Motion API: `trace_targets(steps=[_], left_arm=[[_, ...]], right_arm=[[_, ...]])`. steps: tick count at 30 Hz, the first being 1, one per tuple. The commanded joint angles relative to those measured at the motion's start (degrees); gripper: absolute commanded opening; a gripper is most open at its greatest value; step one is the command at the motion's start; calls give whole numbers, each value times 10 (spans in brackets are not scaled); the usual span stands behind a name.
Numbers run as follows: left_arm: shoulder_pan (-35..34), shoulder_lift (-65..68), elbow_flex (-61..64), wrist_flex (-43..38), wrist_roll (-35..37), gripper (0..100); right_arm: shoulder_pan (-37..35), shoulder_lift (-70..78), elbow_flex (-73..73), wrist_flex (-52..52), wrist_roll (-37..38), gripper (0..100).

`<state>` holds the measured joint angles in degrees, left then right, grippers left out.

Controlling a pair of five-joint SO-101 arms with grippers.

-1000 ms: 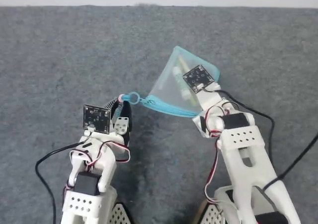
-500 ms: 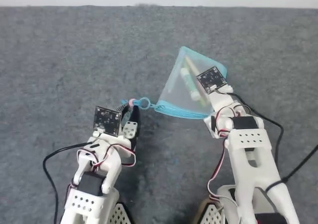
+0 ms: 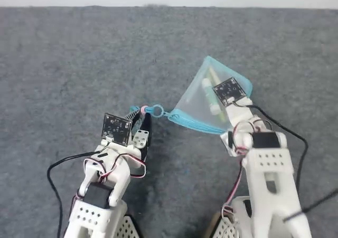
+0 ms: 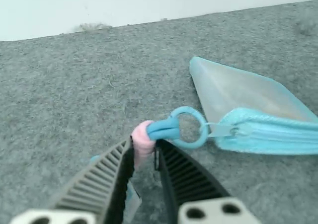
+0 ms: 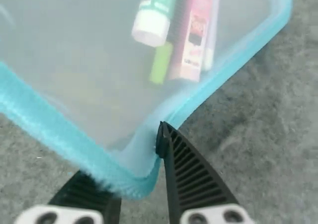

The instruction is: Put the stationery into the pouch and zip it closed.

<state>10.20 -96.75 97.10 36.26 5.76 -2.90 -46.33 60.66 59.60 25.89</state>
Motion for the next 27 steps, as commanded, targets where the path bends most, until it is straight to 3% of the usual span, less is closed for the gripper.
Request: trace_targets(steps=[1,7,19,27], left_arm=[[-6,-15,-15,-25,-3,88],[-6,-15,-15,-25,-3,87],[-2,-15,-13,-29,-3,88],[-22,-15,-11,-52,-3,87]], right_arm=[[51,-75,22,30,2,38],[78,-133,54,31,5,203],[73,-171,53,38,2,206],[74,-403,109,59,-18,209]])
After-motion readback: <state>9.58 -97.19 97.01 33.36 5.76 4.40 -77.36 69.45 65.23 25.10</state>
